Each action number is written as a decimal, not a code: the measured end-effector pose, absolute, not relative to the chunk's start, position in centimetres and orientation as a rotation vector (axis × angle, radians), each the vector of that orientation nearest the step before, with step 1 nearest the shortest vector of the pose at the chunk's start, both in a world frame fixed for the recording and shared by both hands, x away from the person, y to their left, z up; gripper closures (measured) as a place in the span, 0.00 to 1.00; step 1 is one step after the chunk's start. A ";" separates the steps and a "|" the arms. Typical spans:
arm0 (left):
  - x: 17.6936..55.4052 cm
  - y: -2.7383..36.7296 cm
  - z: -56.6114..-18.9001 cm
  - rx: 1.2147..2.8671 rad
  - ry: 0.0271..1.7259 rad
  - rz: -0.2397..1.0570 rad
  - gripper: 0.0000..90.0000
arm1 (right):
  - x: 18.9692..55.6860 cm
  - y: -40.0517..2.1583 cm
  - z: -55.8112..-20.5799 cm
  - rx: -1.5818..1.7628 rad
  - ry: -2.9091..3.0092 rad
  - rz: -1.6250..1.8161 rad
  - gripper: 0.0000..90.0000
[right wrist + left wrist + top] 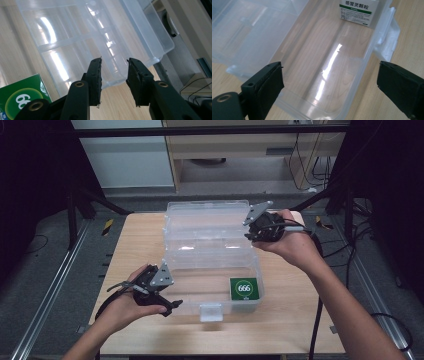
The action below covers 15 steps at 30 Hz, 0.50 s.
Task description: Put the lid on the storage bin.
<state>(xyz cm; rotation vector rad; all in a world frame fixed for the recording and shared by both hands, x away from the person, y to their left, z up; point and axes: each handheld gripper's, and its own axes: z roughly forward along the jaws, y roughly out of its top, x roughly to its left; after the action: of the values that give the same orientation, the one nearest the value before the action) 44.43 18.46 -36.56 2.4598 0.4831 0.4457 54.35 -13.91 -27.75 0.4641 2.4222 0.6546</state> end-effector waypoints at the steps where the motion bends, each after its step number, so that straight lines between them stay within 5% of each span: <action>1: 44.5 18.3 -36.6 2.470 0.477 0.436 0.07 | 54.5 -13.5 -27.9 0.441 2.436 0.639 0.72; 7: 44.5 17.6 -37.1 2.508 0.425 0.387 0.11 | 55.6 -11.9 -28.4 0.394 2.474 0.594 0.71; 15: 44.4 17.2 -37.9 2.587 0.355 0.323 0.17 | 57.7 -9.6 -29.6 0.325 2.524 0.491 0.53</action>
<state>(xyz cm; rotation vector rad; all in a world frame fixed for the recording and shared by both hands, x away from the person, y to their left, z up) 44.38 17.21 -37.90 2.5866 0.3550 0.3232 57.71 -9.62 -29.60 0.3251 2.5244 0.4910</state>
